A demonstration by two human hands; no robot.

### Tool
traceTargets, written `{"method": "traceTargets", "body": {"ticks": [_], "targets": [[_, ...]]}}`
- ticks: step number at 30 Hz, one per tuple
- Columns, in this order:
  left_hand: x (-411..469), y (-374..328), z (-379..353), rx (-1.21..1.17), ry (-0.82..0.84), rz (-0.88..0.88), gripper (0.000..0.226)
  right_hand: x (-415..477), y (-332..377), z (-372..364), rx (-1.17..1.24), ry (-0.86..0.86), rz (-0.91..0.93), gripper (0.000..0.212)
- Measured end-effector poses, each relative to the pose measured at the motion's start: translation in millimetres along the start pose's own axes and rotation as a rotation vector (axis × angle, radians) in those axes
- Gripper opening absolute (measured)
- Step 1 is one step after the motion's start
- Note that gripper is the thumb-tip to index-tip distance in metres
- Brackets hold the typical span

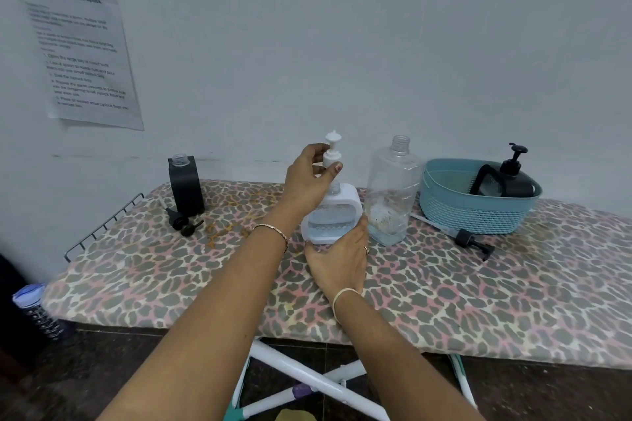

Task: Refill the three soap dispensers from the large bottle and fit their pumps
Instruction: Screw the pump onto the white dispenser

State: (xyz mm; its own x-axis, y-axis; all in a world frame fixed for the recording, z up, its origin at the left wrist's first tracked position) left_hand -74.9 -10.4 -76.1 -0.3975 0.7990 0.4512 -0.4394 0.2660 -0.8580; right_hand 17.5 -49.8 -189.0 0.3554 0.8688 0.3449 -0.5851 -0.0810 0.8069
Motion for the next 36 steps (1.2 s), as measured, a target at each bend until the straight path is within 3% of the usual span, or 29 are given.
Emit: {"method": "traceTargets", "body": {"ticks": [5, 11, 16, 28, 36], "targets": [[-5.7, 6.2, -4.0, 0.086, 0.036, -0.045, 0.037, -0.3, -0.8, -0.2, 0.008, -0.013, -0.003, 0.116], [-14.0, 14.7, -5.7, 0.127, -0.039, -0.044, 0.028, -0.6, -0.9, -0.6, 0.025, -0.016, 0.007, 0.115], [-5.4, 14.6, -9.3, 0.191, -0.088, -0.056, 0.038, -0.4, -1.8, -1.0, 0.023, -0.015, 0.001, 0.114], [-1.2, 21.3, 5.5, 0.127, 0.141, 0.071, 0.049, 0.4, -2.2, -0.7, 0.000, -0.011, 0.015, 0.113], [-6.1, 19.0, 0.3, 0.208, -0.008, -0.021, 0.051, 0.6, -2.4, -1.1, 0.021, -0.032, 0.013, 0.113]]}}
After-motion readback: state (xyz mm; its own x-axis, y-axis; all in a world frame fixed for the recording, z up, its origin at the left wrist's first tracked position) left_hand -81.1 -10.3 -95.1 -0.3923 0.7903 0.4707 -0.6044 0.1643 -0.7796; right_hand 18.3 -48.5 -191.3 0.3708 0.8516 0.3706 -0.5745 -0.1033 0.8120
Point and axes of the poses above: each hand's wrist, its own x-axis towards the middle knuckle, its own z-axis out of the back of the hand, y = z × x, the point moved 4 cm from there along x, towards the middle knuckle, and after that the axes turned 13 degrees about -y, right-handed, at the moved point
